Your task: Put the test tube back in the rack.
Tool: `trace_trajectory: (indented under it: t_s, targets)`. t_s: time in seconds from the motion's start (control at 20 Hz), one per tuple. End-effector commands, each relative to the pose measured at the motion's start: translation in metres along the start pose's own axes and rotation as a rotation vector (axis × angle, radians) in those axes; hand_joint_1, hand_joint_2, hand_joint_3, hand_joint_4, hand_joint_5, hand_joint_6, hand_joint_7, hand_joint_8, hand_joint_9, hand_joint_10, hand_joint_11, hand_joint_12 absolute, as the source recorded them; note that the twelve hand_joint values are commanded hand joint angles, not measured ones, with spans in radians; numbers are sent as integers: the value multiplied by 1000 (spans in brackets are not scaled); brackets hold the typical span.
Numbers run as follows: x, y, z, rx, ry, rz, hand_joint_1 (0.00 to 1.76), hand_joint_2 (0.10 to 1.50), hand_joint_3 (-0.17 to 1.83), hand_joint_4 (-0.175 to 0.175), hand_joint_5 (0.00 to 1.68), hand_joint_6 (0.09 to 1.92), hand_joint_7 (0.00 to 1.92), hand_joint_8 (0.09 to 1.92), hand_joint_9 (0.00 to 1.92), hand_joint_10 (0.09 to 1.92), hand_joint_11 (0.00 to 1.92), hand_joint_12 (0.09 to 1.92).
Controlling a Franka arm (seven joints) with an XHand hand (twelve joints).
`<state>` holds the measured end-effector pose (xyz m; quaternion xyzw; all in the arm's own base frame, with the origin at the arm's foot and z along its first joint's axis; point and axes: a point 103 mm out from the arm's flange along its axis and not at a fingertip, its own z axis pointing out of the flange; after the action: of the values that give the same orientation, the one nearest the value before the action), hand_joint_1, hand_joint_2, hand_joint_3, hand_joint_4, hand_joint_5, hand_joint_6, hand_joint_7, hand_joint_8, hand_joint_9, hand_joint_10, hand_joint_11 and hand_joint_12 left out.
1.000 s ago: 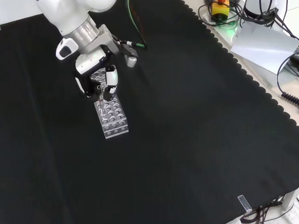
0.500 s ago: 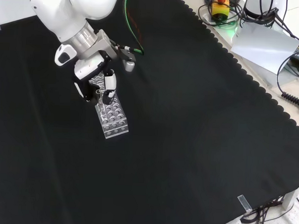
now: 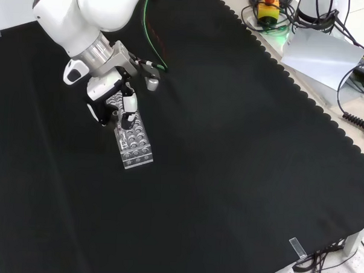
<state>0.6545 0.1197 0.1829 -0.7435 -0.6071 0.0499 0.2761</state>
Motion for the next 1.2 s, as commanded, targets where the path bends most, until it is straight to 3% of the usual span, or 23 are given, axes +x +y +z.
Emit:
trace_trajectory:
  t_s: [0.05, 0.7, 0.8, 0.9, 0.95, 1.0, 1.1, 1.2]
  targets:
    - [1, 7, 6, 22, -49, 3, 1432, 699, 514, -175, 1308, 297, 1378, 726, 1330, 481, 1152, 955]
    - [-2, 11, 28, 61, -65, 0, 1432, 699, 514, -175, 1308, 296, 1378, 727, 1330, 481, 1151, 956]
    - [-4, 10, 28, 56, -31, -12, 1431, 699, 514, -175, 1308, 296, 1378, 727, 1330, 482, 1151, 956]
    - [-5, 9, 26, 102, 12, -44, 1387, 731, 476, -175, 1293, 384, 1346, 678, 1345, 529, 1080, 1046]
    - [-6, 8, 25, 128, 16, -59, 1342, 821, 353, -175, 1222, 540, 1274, 704, 1315, 575, 956, 1154]
    - [-6, 8, 23, 145, 17, -70, 1288, 806, 363, -163, 1070, 635, 1188, 738, 1247, 633, 838, 1246]
    - [-5, 5, 18, 152, 23, -83, 1195, 659, 593, -111, 723, 724, 881, 829, 1009, 739, 618, 1380]
    - [-5, 1, 13, 153, 29, -93, 1155, 565, 754, -84, 567, 746, 700, 889, 851, 800, 507, 1433]
